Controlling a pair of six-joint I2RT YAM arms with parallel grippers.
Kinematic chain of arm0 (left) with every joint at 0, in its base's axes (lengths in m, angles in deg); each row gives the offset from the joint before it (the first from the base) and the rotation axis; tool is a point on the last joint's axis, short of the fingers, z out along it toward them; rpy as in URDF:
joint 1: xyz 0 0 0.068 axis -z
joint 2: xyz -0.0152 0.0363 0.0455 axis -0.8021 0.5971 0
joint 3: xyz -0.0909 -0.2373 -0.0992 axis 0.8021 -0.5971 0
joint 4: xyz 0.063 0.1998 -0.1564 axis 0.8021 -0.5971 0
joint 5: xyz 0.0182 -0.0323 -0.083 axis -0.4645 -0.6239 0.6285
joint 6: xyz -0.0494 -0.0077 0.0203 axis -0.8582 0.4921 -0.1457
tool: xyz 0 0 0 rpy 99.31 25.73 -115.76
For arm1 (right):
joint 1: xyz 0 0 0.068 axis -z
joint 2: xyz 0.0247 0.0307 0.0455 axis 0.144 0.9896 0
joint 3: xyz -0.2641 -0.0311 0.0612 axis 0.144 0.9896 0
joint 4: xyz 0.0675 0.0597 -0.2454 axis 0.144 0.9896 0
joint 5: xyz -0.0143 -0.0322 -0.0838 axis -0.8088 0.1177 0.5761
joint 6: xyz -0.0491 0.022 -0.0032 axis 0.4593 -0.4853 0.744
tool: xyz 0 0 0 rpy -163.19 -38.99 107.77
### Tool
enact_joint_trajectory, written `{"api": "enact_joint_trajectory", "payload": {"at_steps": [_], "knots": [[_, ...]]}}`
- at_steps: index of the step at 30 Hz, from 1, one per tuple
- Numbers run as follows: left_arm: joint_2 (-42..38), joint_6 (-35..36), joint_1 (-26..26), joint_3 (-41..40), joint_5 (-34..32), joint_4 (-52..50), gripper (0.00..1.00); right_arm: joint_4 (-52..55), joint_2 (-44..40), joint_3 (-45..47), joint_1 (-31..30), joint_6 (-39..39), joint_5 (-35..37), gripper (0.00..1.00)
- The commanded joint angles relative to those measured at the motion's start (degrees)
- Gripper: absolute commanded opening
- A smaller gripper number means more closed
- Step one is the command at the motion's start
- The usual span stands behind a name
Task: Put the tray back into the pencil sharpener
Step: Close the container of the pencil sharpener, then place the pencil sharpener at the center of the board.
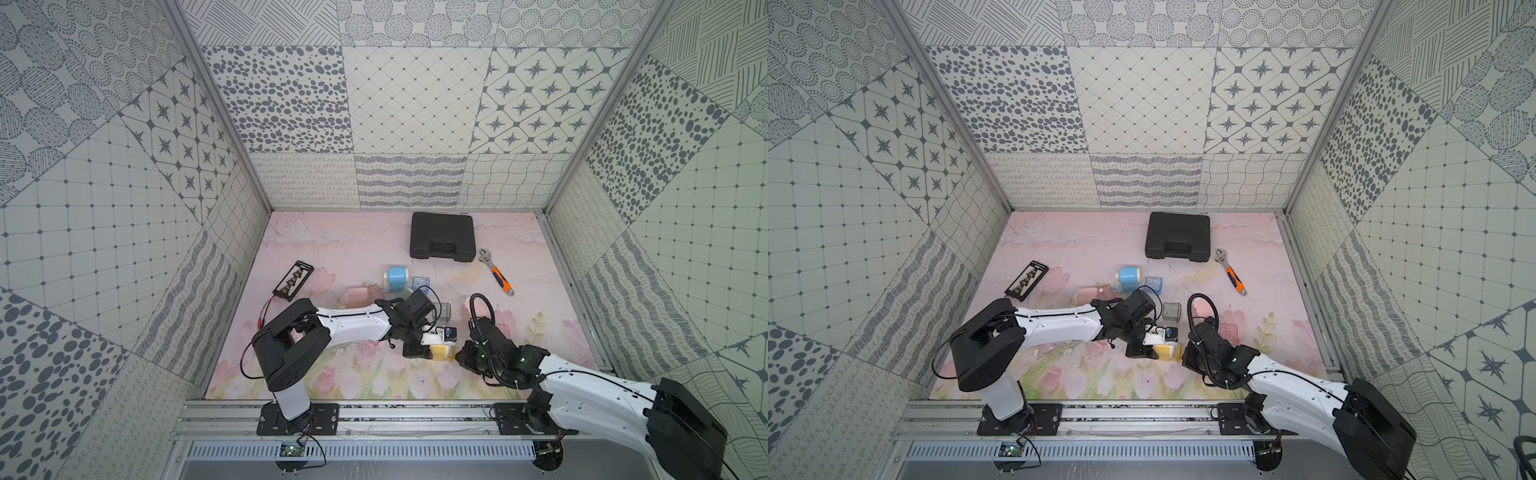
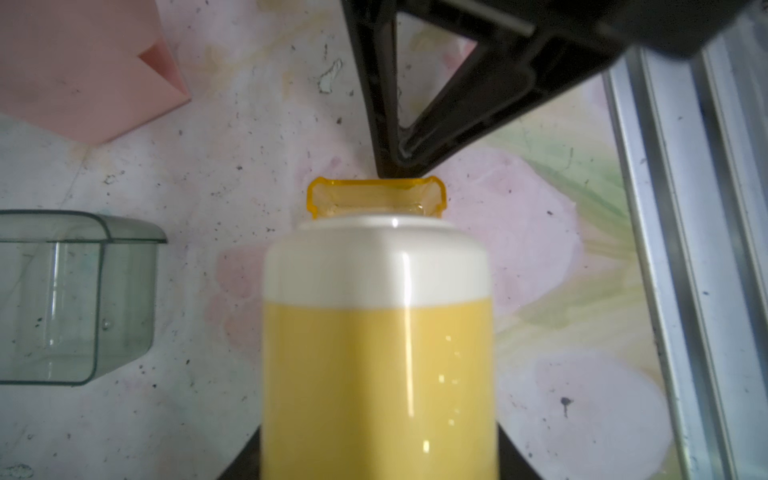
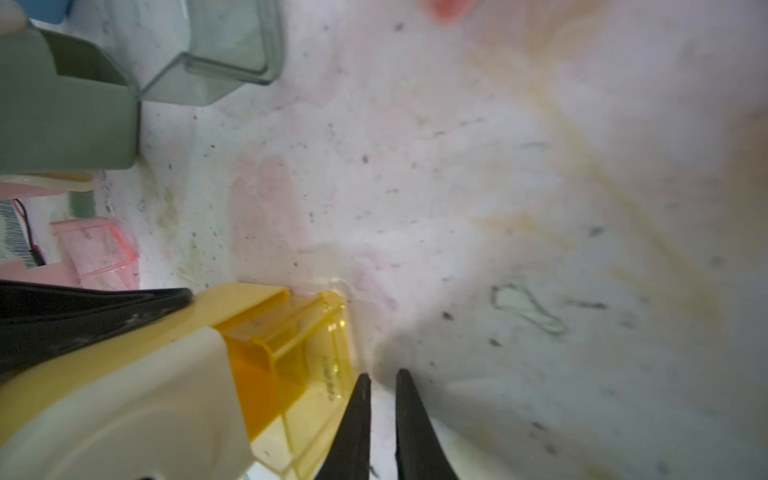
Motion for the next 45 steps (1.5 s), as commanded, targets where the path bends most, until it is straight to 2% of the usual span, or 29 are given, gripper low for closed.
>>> {"api": "enact_joint_trajectory", "payload": {"at_steps": [1,5,10,13,15,18,22,23,26,29,31,34,36,40,45], "knots": [[1.61,0.11,0.45,-1.33,-2.04,0.78,0.38,-10.49,4.53,-0.81,-1.43,-1.41,-1.44,0.16],[1.95,0.1,0.45,-1.47,-1.7,0.82,0.38,-18.1,7.6,-0.12,-2.11,-2.15,-3.25,0.16],[2.01,0.1,0.45,-1.35,-2.24,0.93,0.36,-17.85,6.09,0.45,-2.38,-2.9,-2.8,0.17],[1.29,-0.04,0.44,-1.49,-2.68,1.34,0.3,-10.68,1.35,-0.15,-2.41,-2.75,-0.12,0.2],[-0.24,-0.17,0.44,-1.82,-3.52,2.07,0.15,-2.25,-4.03,-1.24,-2.43,-2.42,2.54,0.22],[-4.13,-3.7,0.43,-2.62,-7.05,4.46,0.0,10.16,-13.54,-3.6,-2.42,-1.71,6.01,0.23],[-10.57,-14.23,0.44,-4.02,-10.27,6.47,0.0,20.91,-24.02,-6.31,-2.36,-0.64,10.24,0.25],[-12.57,-17.76,0.45,-4.43,-13.0,6.93,0.0,22.48,-25.71,-6.94,-2.36,-0.28,11.09,0.26],[-19.34,-31.12,0.31,-4.95,-27.28,8.49,0.0,24.06,-26.91,-7.77,-2.23,0.65,12.75,0.27],[-23.35,-40.15,-0.29,-2.13,-42.39,2.77,0.0,21.3,-23.72,-8.47,-2.08,1.67,12.33,0.27],[-24.07,-45.04,-2.82,0.92,-47.61,-3.55,0.0,19.69,-20.35,-9.59,-2.03,2.3,12.14,0.29],[-23.35,-50.63,-10.21,4.26,-47.64,-9.95,0.0,19.42,-15.43,-12.52,-2.03,3.4,11.48,0.3],[-22.17,-51.97,-15.29,6.28,-46.84,-13.15,0.0,19.19,-13.35,-13.95,-2.07,4.28,11.42,0.31],[-20.77,-50.31,-24.52,8.67,-44.17,-13.21,0.0,17.06,-11.28,-15.68,-1.96,5.91,11.58,0.32],[-12.86,-49.85,-36.89,12.27,-35.02,-11.03,0.0,13.22,-8.75,-15.84,-1.5,7.19,10.78,0.32]]}}
